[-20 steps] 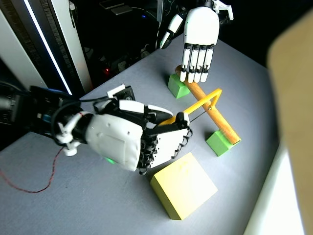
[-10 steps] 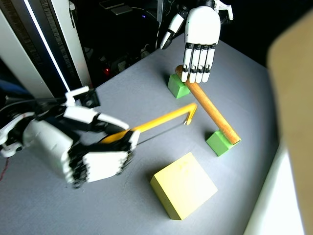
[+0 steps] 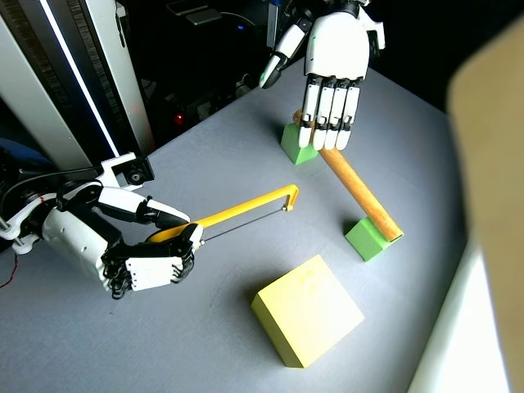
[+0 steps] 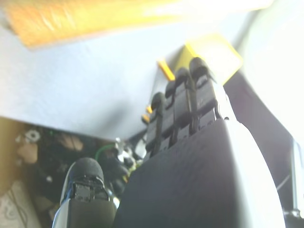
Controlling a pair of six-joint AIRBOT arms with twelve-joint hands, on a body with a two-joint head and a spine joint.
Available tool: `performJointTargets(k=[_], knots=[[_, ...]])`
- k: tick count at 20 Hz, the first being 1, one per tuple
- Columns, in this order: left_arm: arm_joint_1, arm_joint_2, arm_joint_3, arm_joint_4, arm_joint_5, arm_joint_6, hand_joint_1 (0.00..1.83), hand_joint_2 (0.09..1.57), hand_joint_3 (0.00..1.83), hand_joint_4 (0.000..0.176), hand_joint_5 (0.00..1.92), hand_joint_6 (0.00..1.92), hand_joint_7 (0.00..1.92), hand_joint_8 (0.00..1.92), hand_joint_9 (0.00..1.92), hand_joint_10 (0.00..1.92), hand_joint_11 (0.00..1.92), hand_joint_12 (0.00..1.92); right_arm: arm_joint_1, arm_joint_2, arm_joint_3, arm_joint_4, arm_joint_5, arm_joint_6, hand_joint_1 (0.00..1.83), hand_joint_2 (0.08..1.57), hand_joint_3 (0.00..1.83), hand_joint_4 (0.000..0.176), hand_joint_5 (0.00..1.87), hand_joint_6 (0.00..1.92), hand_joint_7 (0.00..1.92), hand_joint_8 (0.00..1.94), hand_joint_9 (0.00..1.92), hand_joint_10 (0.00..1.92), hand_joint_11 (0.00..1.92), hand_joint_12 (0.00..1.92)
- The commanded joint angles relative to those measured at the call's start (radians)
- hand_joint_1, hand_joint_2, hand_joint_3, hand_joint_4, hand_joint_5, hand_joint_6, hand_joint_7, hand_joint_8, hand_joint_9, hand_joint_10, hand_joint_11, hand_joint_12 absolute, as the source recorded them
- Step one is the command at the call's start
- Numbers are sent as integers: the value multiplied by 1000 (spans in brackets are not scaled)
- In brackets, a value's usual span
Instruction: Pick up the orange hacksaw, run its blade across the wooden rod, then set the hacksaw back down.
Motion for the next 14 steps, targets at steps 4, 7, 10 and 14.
performJointTargets(k=[4, 7, 10, 14], knots=[[-35, -27, 22, -52, -83, 3, 0, 1152, 5, 0, 104, 4, 105, 0, 131, 4, 0, 325, -46, -27, 20, -70, 175, 32, 1367, 1159, 1, 0, 730, 1139, 897, 1076, 951, 1282, 919, 1207], [-29, -42, 41, -120, -89, 8, 0, 1147, 1, 0, 112, 7, 104, 6, 108, 0, 0, 292, -78, -42, 37, -86, 207, 40, 1369, 1151, 0, 0, 768, 1082, 899, 1092, 959, 1264, 929, 1202], [-13, -55, 69, -183, -149, 15, 0, 1144, 0, 0, 124, 2, 131, 4, 148, 8, 0, 401, -92, -49, 41, -103, 221, 44, 1372, 1139, 1, 0, 796, 1043, 912, 1078, 980, 1224, 944, 1156], [13, -58, 88, -223, -180, 15, 0, 1149, 0, 0, 123, 5, 124, 2, 144, 4, 0, 409, -94, -53, 41, -139, 211, 37, 1371, 1141, 0, 0, 790, 1087, 909, 1065, 976, 1220, 931, 1144]])
